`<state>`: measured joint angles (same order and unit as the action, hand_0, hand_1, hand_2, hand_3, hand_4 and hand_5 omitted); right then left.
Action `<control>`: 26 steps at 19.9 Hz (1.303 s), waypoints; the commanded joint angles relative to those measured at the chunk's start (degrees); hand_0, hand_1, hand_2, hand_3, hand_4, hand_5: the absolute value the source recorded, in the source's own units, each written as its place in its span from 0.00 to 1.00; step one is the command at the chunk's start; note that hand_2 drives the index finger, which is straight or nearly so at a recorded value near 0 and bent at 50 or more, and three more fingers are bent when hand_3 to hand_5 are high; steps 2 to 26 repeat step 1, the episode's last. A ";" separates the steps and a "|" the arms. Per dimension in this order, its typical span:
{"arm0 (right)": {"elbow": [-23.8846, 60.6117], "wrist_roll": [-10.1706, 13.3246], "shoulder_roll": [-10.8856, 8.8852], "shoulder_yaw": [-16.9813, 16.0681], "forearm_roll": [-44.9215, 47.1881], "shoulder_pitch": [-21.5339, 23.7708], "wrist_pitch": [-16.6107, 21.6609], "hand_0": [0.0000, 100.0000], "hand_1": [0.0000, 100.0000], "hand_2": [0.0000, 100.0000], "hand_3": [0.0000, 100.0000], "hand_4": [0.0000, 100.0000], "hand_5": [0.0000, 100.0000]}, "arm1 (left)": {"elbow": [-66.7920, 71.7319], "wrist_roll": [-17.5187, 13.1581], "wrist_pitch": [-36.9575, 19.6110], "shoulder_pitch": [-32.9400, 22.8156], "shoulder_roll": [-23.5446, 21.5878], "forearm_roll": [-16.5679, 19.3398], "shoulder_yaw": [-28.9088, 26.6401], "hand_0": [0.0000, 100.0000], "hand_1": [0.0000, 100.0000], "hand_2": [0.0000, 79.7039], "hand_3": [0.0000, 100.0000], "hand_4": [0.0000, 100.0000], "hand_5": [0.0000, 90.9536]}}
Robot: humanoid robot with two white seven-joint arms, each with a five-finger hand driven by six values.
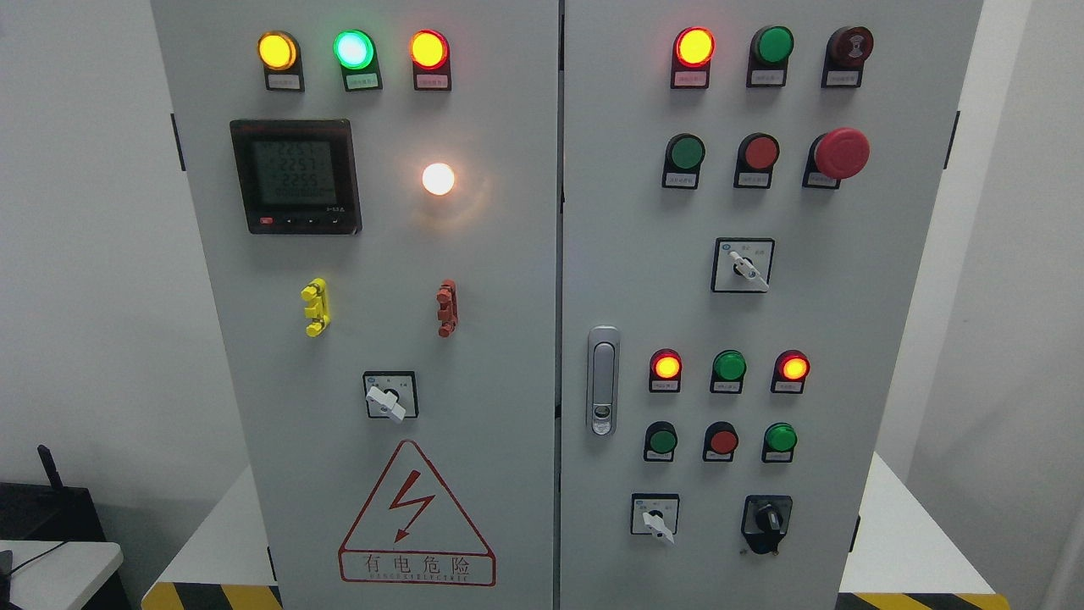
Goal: Turn on light switch 1
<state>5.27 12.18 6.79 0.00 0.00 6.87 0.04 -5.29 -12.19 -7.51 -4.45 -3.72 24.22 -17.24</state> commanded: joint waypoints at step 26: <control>0.00 0.03 -0.03 1.32 -0.26 0.08 -0.04 0.12 0.39 0.00 0.00 0.00 0.00 | 6.35 0.76 0.12 1.11 1.70 0.56 2.74 0.35 0.00 0.00 0.00 0.00 0.00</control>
